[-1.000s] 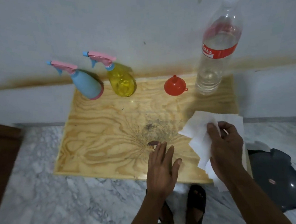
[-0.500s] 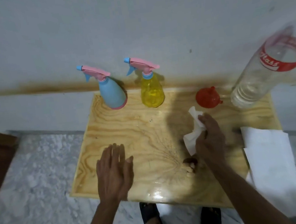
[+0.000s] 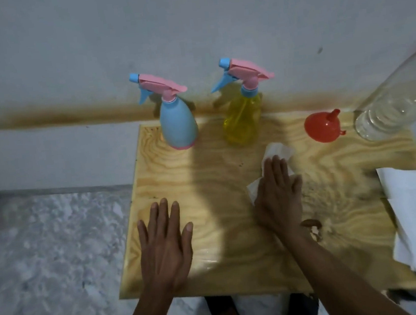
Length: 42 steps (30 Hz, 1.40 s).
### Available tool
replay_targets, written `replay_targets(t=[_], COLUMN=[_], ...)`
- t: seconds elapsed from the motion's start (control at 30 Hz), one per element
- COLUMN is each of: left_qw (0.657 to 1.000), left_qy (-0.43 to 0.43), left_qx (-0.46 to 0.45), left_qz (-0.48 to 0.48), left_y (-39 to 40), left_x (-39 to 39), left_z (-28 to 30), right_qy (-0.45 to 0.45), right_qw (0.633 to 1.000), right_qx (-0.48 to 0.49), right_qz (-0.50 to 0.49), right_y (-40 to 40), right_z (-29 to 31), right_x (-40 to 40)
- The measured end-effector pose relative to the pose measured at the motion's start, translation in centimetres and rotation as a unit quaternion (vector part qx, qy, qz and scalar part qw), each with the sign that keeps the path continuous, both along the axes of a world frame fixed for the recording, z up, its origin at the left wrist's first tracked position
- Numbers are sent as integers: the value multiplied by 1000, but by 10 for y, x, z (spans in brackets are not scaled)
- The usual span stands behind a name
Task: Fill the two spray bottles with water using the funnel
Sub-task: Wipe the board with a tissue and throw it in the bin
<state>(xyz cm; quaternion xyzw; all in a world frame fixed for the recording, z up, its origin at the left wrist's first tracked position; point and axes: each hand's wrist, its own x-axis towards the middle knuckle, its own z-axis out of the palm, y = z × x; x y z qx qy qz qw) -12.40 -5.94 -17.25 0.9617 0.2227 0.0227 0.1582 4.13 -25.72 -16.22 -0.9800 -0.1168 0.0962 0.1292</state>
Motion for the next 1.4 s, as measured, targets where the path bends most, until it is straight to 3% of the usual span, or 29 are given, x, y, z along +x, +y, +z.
replay_targets(t=[0.23,0.47,0.7,0.93,1.2,1.4], left_qw=[1000,1000,999,1000,1000,1000], left_qy=[-11,-23,-20,-13,4,12], left_qx=[2,-12,8,8,-8,-9], left_qz=[-10,9,26,3,-10,1], left_y=[6,10,2,-25,-45,-44], left_x=[-3,-8,-22,-23,-25,-29], left_z=[-5,-6,-8,-4,-4,-1], right_qy=[-4,39,22,-21,-26,17], right_qw=[999,983,963,968,990,998], right_qx=[3,-3,12,-29,-54,-52], right_qz=[47,180,270,250,127,35], right_y=[58,112,105,66,-25,-94], right_z=[-5,12,1,4,1,4], right_x=[-13,-30,-70,-65,-33,-37])
